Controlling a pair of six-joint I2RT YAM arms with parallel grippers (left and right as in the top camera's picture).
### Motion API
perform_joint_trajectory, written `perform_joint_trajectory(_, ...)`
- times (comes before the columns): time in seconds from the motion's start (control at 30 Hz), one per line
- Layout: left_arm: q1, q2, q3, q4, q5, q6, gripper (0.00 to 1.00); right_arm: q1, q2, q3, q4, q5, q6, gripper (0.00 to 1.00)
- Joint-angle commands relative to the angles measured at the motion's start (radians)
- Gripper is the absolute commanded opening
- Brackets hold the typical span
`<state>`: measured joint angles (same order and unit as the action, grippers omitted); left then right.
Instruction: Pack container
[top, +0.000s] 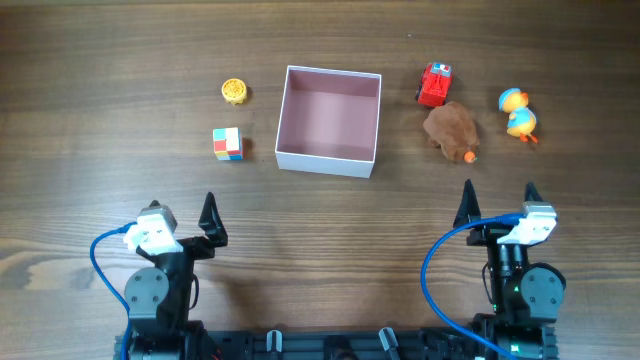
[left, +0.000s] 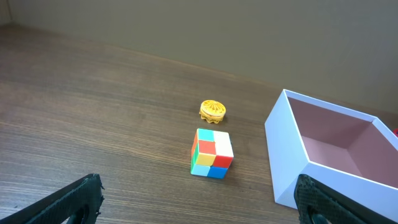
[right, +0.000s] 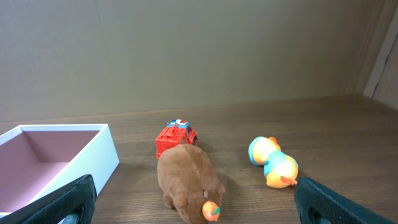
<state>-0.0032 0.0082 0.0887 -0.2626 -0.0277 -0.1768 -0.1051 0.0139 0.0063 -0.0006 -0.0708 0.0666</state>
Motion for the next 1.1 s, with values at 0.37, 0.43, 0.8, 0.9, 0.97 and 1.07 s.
perform_joint_trajectory(0.37,0.008,-0.005,-0.008,0.002,0.009,0.013,1.00,0.007,-0.003,-0.001,0.003,-0.009,0.014,1.00)
perform_joint_trajectory(0.43,0.008,-0.005,-0.008,0.003,0.009,0.013,1.00,0.007,-0.003,-0.001,0.008,-0.008,0.013,1.00)
perform_joint_trajectory(0.8,0.008,-0.005,-0.004,0.008,0.028,-0.019,1.00,0.007,0.090,0.021,-0.007,-0.201,0.297,1.00)
perform_joint_trajectory(0.9,0.008,0.013,0.048,0.003,0.106,-0.083,1.00,0.007,0.221,0.122,-0.070,-0.224,0.279,1.00)
perform_joint_trajectory(0.97,0.008,0.060,0.121,0.003,0.106,-0.097,1.00,0.007,0.363,0.234,-0.083,-0.240,0.214,1.00)
perform_joint_trajectory(1.07,0.008,0.211,0.271,-0.036,0.113,-0.097,1.00,0.007,0.613,0.473,-0.239,-0.281,0.193,1.00)
